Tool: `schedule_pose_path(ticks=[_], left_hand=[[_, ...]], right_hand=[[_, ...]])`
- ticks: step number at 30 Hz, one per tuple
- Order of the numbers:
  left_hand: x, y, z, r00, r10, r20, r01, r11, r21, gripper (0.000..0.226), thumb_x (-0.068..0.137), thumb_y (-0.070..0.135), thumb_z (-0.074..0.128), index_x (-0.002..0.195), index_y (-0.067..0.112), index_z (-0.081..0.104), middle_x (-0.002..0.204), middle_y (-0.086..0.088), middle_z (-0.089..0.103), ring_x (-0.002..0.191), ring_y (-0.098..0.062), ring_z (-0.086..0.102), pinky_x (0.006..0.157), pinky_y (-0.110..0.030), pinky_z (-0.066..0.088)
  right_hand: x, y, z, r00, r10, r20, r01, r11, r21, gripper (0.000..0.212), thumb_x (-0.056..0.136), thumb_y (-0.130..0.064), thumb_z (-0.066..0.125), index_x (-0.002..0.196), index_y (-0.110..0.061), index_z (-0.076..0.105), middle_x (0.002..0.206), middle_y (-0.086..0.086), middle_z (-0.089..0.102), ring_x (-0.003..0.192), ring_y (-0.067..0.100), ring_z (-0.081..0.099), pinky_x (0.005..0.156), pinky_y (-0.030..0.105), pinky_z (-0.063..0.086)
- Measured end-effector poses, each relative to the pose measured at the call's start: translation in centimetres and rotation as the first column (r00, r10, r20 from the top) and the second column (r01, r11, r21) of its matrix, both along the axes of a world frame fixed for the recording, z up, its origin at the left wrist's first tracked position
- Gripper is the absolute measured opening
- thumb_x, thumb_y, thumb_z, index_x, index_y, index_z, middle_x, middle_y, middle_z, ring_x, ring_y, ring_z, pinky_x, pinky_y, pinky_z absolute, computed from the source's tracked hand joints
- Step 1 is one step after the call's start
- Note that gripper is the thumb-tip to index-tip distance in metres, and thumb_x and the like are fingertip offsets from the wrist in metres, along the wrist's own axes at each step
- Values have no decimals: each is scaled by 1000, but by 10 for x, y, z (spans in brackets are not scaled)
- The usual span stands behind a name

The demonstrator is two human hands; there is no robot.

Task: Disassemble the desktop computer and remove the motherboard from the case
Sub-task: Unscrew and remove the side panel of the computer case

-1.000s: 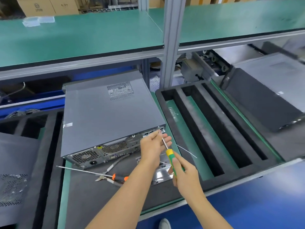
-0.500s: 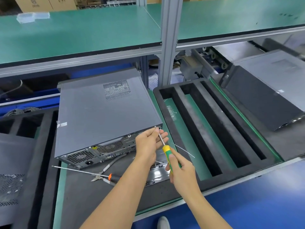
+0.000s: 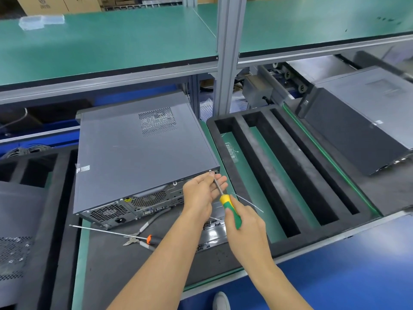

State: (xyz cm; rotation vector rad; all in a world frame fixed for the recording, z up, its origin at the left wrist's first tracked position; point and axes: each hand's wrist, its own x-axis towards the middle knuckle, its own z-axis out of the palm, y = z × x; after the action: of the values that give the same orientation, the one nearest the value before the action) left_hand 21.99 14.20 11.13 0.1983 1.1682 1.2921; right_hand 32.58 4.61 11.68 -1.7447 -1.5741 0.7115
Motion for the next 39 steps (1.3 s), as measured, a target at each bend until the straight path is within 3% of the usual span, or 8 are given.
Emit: schedule_pose_path(ticks=[13,19,22,25,27,30,34,39], left_hand=[[0,2,1,1000,25,19,-25,1000,-11,9,93,-4,58,95,-11,63,84,-22,73,81,-35,73,62,-34,60],[-1,2,-1,1000,27,-7,-27,1000,-4,7,91,-5,60,94,-10,64,86,-23,72,81,-34,73,63,-33,60],[0,3,0,999,40,-3,-40,999,0,5,90,-6,61,92,-10,64,81,-22,72,77,-33,74,63,-32,59],[1,4,0,999,49,-16,-49,999,-1,4,89,-7,61,91,-9,63,75,-19,72,74,-31,74,62,-31,59],[2,4,1,998,62,-14,-62,998,-3,4,89,-6,61,91,-10,63,76,-21,72,72,-31,73,60,-31,59],[4,4,1,997,79,-10,-79,997,-15,5,90,-6,61,92,-10,63,80,-23,71,71,-30,73,59,-30,59],[4,5,0,996,91,-10,-92,995,-34,6,88,-7,61,92,-10,65,80,-22,73,75,-32,74,61,-31,59],[3,5,0,996,81,32,-80,996,-33,11,90,2,66,93,-9,65,78,-21,73,78,-32,74,62,-30,59]], right_hand=[[-3,-5,-1,898,-5,440,-79,982,173,39,86,-20,73,123,-10,64,71,2,52,48,16,47,42,28,43],[1,1,-4,982,3,-190,-35,985,-168,25,97,-40,52,118,-34,65,66,-9,54,64,15,48,56,30,45],[0,8,4,629,-313,-712,-94,878,-469,26,96,-37,57,98,-13,68,68,2,48,50,13,31,42,24,25],[4,11,10,372,-430,-823,-287,789,-543,29,97,-33,58,113,-10,65,69,3,50,47,8,28,36,18,19],[6,11,13,478,-353,-804,-257,819,-512,29,96,-38,58,110,-14,66,69,3,54,47,10,34,37,20,25],[4,6,12,938,-80,-339,-36,946,-322,20,93,-45,59,104,-31,65,73,-4,63,58,13,54,53,31,49],[-4,5,4,904,36,426,1,996,-86,33,100,-44,41,125,-27,53,79,-3,59,69,20,59,59,33,48],[0,12,5,994,57,-91,-70,987,-146,27,98,-46,45,75,-35,53,53,-10,45,59,15,42,51,30,36]])
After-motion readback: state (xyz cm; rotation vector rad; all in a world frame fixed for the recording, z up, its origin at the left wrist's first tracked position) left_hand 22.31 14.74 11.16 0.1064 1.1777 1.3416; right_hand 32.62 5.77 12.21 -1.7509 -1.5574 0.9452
